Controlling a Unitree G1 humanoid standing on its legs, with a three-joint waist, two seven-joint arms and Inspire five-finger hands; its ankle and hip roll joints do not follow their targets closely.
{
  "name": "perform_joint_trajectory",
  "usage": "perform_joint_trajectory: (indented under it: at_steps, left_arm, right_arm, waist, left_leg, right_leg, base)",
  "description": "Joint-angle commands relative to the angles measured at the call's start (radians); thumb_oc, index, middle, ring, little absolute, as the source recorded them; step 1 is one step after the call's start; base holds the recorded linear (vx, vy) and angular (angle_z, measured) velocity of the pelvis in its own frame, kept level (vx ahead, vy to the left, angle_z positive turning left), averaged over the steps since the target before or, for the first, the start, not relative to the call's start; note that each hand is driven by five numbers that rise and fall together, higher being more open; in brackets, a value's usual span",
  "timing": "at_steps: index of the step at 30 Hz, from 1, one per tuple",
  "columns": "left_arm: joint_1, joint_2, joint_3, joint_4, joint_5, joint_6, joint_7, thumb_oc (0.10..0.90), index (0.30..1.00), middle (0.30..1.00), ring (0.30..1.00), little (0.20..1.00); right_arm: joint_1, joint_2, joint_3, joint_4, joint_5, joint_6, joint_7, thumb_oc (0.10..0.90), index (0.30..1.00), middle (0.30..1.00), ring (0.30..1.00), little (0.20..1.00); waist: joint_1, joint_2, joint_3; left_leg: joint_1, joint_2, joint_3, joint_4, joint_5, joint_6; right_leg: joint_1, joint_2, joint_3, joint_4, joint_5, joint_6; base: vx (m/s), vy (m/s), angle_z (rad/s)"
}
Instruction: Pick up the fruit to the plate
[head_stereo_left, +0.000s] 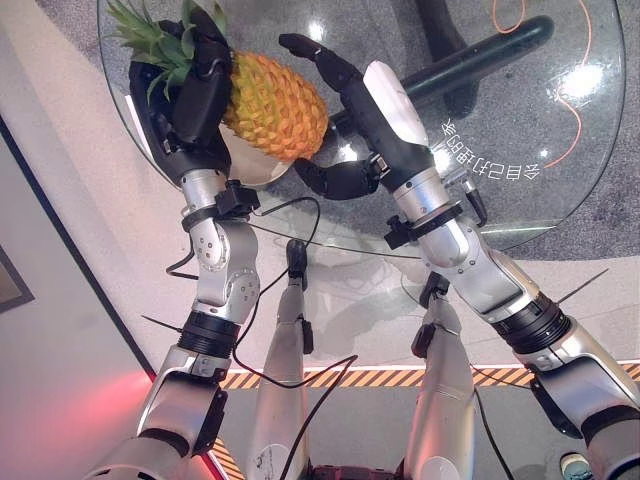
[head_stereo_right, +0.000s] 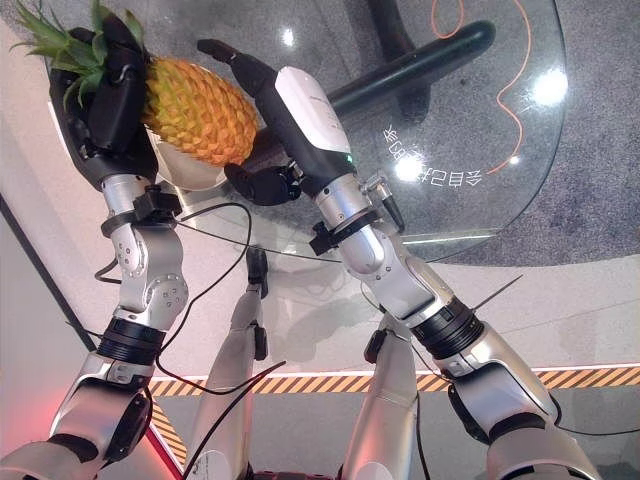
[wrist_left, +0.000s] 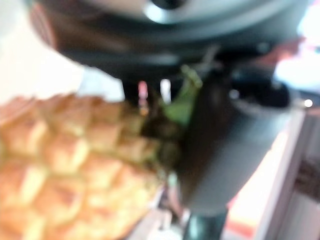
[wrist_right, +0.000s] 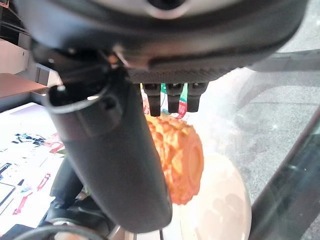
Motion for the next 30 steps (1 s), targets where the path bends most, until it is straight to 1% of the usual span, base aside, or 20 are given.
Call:
perform_joint_trajectory:
  at_steps: [1, 5, 6, 8, 11, 15, 17, 19, 23, 27, 30]
  left_arm:
    - [-0.106, 0.088, 0.047, -0.132, 0.121, -0.166, 0.036, 0.100, 0.300, 0.300, 0.300, 0.200]
    - [-0.107, 0.089, 0.059, -0.114, 0.145, -0.190, 0.103, 0.100, 0.300, 0.300, 0.300, 0.200]
    - [-0.102, 0.087, 0.062, -0.109, 0.162, -0.199, 0.130, 0.100, 0.300, 0.300, 0.300, 0.200]
    - [-0.103, 0.085, 0.066, -0.112, 0.193, -0.202, 0.172, 0.100, 0.300, 0.300, 0.300, 0.200]
    - [-0.111, 0.084, 0.068, -0.110, 0.223, -0.196, 0.203, 0.100, 0.300, 0.300, 0.300, 0.200]
    - [-0.115, 0.089, 0.072, -0.095, 0.270, -0.185, 0.247, 0.100, 0.300, 0.300, 0.300, 0.200]
    - [-0.119, 0.095, 0.075, -0.089, 0.294, -0.190, 0.263, 0.100, 0.300, 0.300, 0.300, 0.200]
    - [-0.116, 0.104, 0.075, -0.076, 0.335, -0.199, 0.292, 0.100, 0.300, 0.300, 0.300, 0.200]
    - [-0.118, 0.111, 0.085, -0.056, 0.389, -0.214, 0.328, 0.100, 0.300, 0.300, 0.300, 0.200]
    - [-0.117, 0.124, 0.096, -0.026, 0.426, -0.230, 0.349, 0.100, 0.300, 0.300, 0.300, 0.200]
    - [-0.115, 0.130, 0.104, -0.009, 0.446, -0.239, 0.364, 0.100, 0.300, 0.300, 0.300, 0.200]
  right_arm:
    - [-0.102, 0.014, -0.067, -0.132, -0.023, -0.088, -0.057, 0.800, 0.900, 0.900, 0.900, 0.900]
    - [-0.103, 0.018, -0.073, -0.135, -0.024, -0.090, -0.058, 0.800, 0.900, 0.900, 0.900, 0.900]
    - [-0.101, 0.021, -0.073, -0.133, -0.025, -0.090, -0.057, 0.800, 0.900, 0.900, 0.900, 0.900]
    - [-0.103, 0.025, -0.070, -0.136, -0.029, -0.086, -0.060, 0.800, 0.900, 0.900, 0.900, 0.900]
    - [-0.109, 0.026, -0.066, -0.135, -0.029, -0.079, -0.071, 0.800, 0.900, 0.900, 0.900, 0.900]
    - [-0.093, 0.026, -0.076, -0.128, -0.008, -0.074, -0.110, 0.800, 0.900, 0.900, 0.900, 0.900]
    - [-0.088, 0.023, -0.087, -0.124, 0.002, -0.077, -0.125, 0.800, 0.900, 0.900, 0.900, 0.900]
    - [-0.067, 0.016, -0.100, -0.119, 0.032, -0.078, -0.154, 0.800, 0.900, 0.900, 0.900, 0.900]
    - [-0.026, 0.018, -0.140, -0.097, 0.117, -0.109, -0.197, 0.800, 0.900, 0.900, 0.900, 0.900]
    - [0.039, 0.029, -0.205, -0.064, 0.202, -0.167, -0.253, 0.800, 0.900, 0.900, 0.900, 0.900]
    - [0.077, 0.039, -0.250, -0.044, 0.241, -0.201, -0.276, 0.800, 0.900, 0.900, 0.900, 0.900]
  waist:
    - [0.017, -0.021, -0.024]
    - [0.016, -0.023, -0.024]
    - [0.017, -0.025, -0.024]
    - [0.017, -0.026, -0.024]
    - [0.017, -0.028, -0.024]
    - [0.012, -0.032, -0.024]
    - [0.007, -0.032, -0.024]
    - [0.003, -0.033, -0.024]
    - [-0.007, -0.035, -0.024]
    - [-0.021, -0.038, -0.024]
    - [-0.030, -0.041, -0.024]
  left_leg:
    - [0.020, 0.018, -0.018, 0.046, -0.039, 0.000]
    - [0.020, 0.019, -0.019, 0.046, -0.038, 0.000]
    - [0.027, 0.022, -0.019, 0.046, -0.045, -0.002]
    - [0.026, 0.022, -0.019, 0.044, -0.044, -0.002]
    - [0.017, 0.022, -0.018, 0.042, -0.036, -0.002]
    - [0.025, 0.026, -0.015, 0.043, -0.042, -0.006]
    - [0.018, 0.025, -0.013, 0.041, -0.035, -0.005]
    - [0.030, 0.028, -0.009, 0.041, -0.043, -0.007]
    - [0.028, 0.030, -0.003, 0.042, -0.044, -0.009]
    - [0.024, 0.035, 0.003, 0.045, -0.048, -0.011]
    - [0.022, 0.038, 0.007, 0.047, -0.050, -0.010]
  right_leg:
    - [0.026, -0.005, -0.031, -0.049, 0.058, 0.022]
    - [0.024, -0.002, -0.031, -0.047, 0.055, 0.021]
    - [0.030, -0.001, -0.030, -0.044, 0.048, 0.022]
    - [0.029, 0.001, -0.030, -0.044, 0.047, 0.022]
    - [0.022, 0.002, -0.031, -0.049, 0.055, 0.020]
    - [0.031, 0.006, -0.028, -0.048, 0.047, 0.021]
    - [0.025, 0.007, -0.027, -0.053, 0.054, 0.019]
    - [0.035, 0.010, -0.024, -0.053, 0.046, 0.021]
    - [0.029, 0.013, -0.018, -0.053, 0.046, 0.020]
    - [0.022, 0.014, -0.013, -0.049, 0.044, 0.020]
    - [0.016, 0.018, -0.008, -0.047, 0.042, 0.019]
  base:
    - [0.00, 0.000, 0.00]
    - [0.00, 0.000, 0.00]
    - [0.00, 0.000, 0.00]
    - [0.00, 0.000, 0.00]
    - [0.00, 0.000, 0.00]
    - [0.00, 0.000, 0.00]
    - [0.00, 0.000, 0.00]
    - [0.00, 0.033, 0.00]
    - [-0.01, 0.035, 0.00]
    - [0.00, 0.008, 0.00]
    - [0.00, 0.000, 0.00]
